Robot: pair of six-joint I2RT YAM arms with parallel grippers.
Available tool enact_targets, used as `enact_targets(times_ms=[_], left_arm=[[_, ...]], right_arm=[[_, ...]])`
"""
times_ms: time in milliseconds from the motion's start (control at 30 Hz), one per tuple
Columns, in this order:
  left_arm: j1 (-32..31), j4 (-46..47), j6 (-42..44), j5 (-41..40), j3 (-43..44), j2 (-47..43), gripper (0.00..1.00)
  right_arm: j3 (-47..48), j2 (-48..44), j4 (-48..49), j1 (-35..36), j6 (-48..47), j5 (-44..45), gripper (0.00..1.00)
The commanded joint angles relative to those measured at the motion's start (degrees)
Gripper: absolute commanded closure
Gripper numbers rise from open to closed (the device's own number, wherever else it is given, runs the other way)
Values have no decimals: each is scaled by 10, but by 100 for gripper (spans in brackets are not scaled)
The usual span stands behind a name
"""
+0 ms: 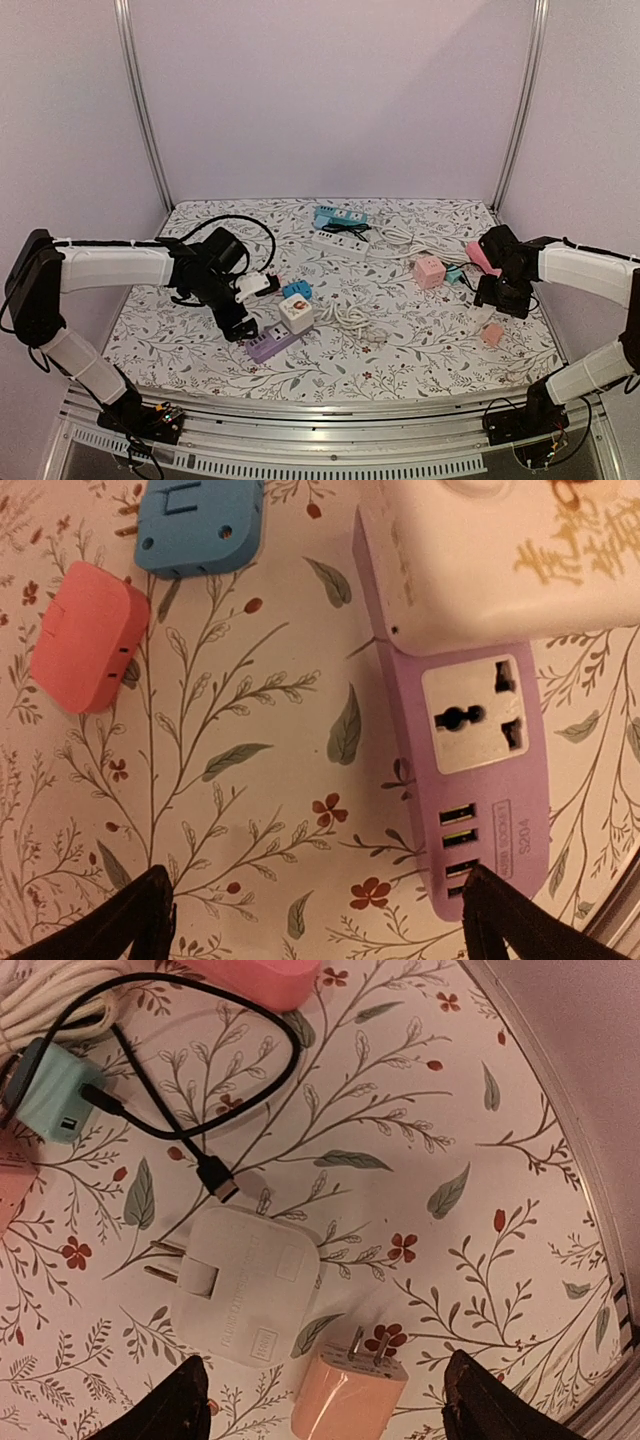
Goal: Insert the plug
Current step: Pick up the plug from the center of the board.
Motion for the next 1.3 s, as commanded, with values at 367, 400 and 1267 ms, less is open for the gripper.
enact_targets(times_ms=[367, 400, 1267], left_arm=[[8, 10, -2, -3, -7, -18, 1], [8, 11, -2, -3, -8, -18, 1], [9, 14, 0, 11, -15, -17, 1]], right_arm=[[-114, -11, 44, -3, 115, -38, 22], [-115, -10, 45, -3, 118, -37, 22], [-98, 21, 60, -3, 87, -90, 58]])
